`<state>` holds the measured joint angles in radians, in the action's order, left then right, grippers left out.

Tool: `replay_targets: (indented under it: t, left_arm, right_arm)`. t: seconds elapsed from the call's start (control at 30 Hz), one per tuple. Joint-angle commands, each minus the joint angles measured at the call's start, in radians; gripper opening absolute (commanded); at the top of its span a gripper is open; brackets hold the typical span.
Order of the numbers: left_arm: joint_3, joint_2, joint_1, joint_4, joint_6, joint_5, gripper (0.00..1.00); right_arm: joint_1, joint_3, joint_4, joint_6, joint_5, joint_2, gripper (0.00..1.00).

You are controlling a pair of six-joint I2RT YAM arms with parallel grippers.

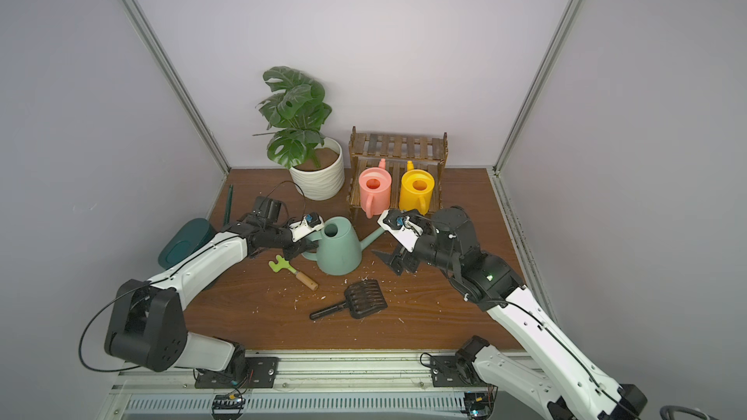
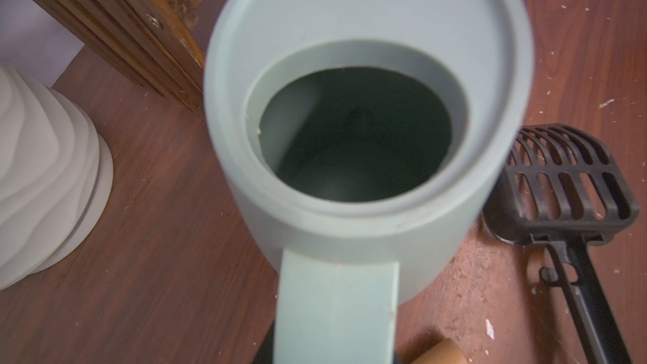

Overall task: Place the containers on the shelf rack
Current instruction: 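Pick up a container from the center of the board.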

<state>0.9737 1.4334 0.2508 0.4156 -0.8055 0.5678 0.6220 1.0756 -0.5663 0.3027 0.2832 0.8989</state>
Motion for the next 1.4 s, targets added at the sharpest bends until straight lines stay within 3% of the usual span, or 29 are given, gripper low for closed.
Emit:
replay_targets:
  t: [0.0,0.73,1.13,1.37]
  left_arm:
    - [-0.003,-0.046,-0.011,-0.012,0.014,0.027,0.06]
    - [-0.066,-0.224,-0.003,0.011,0.066,0.047,0.00]
    - [-0.061,-0.424,0.072,0.070,0.194,0.023,0.00]
    - [0.027,-0.490,0.092,0.086,0.323,0.028,0.00]
  right_arm:
    - [0.003,-0.013,0.025,-0.016,-0.015,-0.020,0.96]
    - [0.003,0.000,0.089,-0.033,-0.074,-0.060,0.96]
    - [0.003,0.114,0.203,-0.101,-0.239,-0.093,0.93]
    - [0.002,0.183,0.307,-0.057,-0.423,-0.073,0.92]
